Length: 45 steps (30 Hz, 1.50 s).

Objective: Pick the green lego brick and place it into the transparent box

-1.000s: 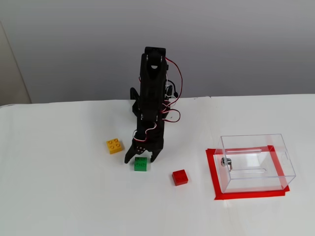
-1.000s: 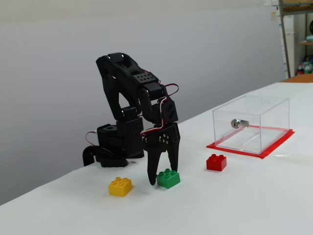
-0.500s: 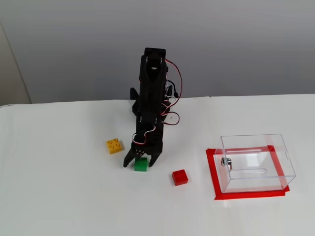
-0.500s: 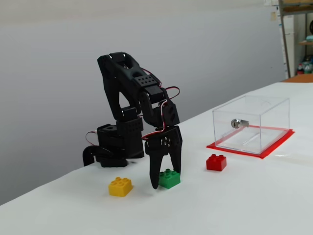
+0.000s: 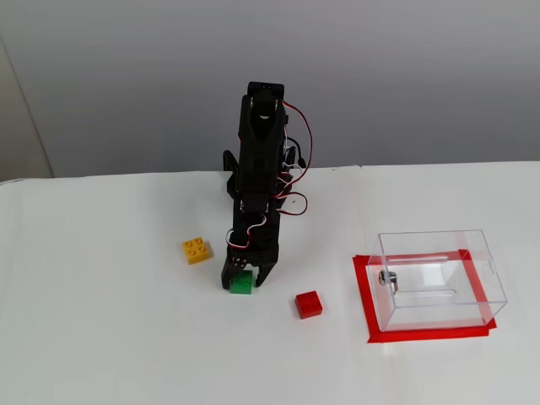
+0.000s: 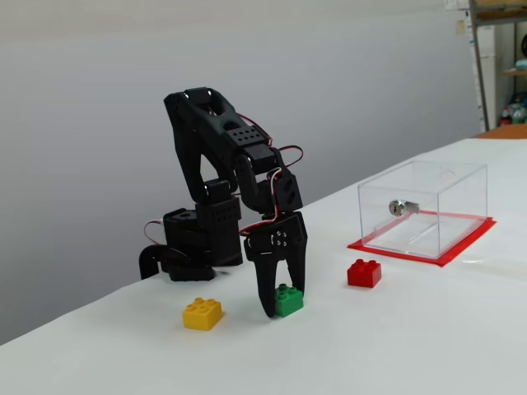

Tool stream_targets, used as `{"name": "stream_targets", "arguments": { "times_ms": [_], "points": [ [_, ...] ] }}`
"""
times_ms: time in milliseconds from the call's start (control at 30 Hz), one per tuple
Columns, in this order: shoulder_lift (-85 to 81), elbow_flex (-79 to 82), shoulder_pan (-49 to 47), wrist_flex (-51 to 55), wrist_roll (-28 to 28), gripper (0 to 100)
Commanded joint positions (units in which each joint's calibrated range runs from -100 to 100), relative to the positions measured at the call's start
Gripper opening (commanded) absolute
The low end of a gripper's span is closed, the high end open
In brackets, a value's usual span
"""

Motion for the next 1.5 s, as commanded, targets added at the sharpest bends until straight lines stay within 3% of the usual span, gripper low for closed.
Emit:
{"name": "stream_targets", "arguments": {
  "times_ms": [0, 300, 667, 933, 1033, 1200, 1467],
  "points": [
    [-0.2, -0.2, 0.6, -0.1, -0.2, 12],
    [-2.3, -1.2, 3.1, 0.0, -0.1, 10],
    [-21.1, -0.7, 6.0, 0.5, -0.3, 10],
    [-33.8, -0.8, 5.3, 0.5, -4.0, 10],
    [-38.3, -1.2, 4.0, 1.5, -4.8, 10],
    [-44.7, -6.9, -1.1, 11.8, -6.6, 10],
    [-47.2, -17.0, -15.9, 22.8, -9.3, 10]
  ]
}}
